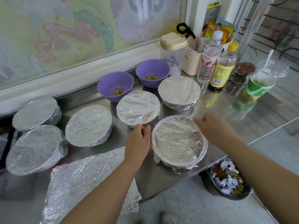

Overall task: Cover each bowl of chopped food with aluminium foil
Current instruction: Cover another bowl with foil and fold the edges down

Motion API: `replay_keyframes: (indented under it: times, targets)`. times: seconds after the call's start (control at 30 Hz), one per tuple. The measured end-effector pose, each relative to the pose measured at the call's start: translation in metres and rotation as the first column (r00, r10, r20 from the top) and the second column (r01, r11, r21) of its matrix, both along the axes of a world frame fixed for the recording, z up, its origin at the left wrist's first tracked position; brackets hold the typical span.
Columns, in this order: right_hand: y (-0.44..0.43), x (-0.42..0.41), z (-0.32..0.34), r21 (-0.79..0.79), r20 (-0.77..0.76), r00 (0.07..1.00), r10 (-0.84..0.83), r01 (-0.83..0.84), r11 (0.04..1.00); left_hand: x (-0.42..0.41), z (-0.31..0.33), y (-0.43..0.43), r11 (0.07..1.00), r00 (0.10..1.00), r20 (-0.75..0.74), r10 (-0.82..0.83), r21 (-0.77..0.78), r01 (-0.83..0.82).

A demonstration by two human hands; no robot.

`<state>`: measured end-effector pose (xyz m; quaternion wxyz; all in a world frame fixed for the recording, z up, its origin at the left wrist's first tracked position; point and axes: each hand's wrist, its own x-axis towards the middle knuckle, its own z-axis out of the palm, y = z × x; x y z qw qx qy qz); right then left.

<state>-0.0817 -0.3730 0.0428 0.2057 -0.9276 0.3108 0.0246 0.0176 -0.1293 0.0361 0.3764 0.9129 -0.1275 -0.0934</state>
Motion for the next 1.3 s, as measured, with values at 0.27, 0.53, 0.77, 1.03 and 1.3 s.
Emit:
replay_keyframes:
  times: [0.27, 0.53, 0.77, 1.03, 1.3]
  targets:
    - [0.014, 0.047, -0.013, 0.173, 0.144, 0.981, 0.129, -0.153, 0.973, -0.04, -0.014, 0.002, 0.923, 0.588, -0.807, 0.054, -0.184, -0.338]
    - [0.008, 0.039, -0.019, 0.241, 0.121, 0.993, -0.005, -0.025, 0.97, -0.028, -0.008, -0.001, 0.763, 0.39, -0.92, -0.027, -0.271, -0.586]
    - [0.049, 0.031, 0.013, -0.002, -0.02, 0.952, 0.304, -0.304, 0.953, -0.02, -0.038, 0.012, 0.911, 0.793, -0.573, -0.206, -0.409, -0.059]
    - [0.078, 0.053, 0.017, -0.031, -0.419, 0.783, 0.46, -0.519, 0.854, -0.014, -0.043, 0.011, 0.939, 0.903, -0.342, -0.26, -0.308, 0.154]
    - [0.077, 0.057, 0.016, -0.01, -0.459, 0.767, 0.448, -0.509, 0.861, -0.017, -0.052, 0.032, 0.97, 0.969, -0.189, -0.161, -0.21, 0.12]
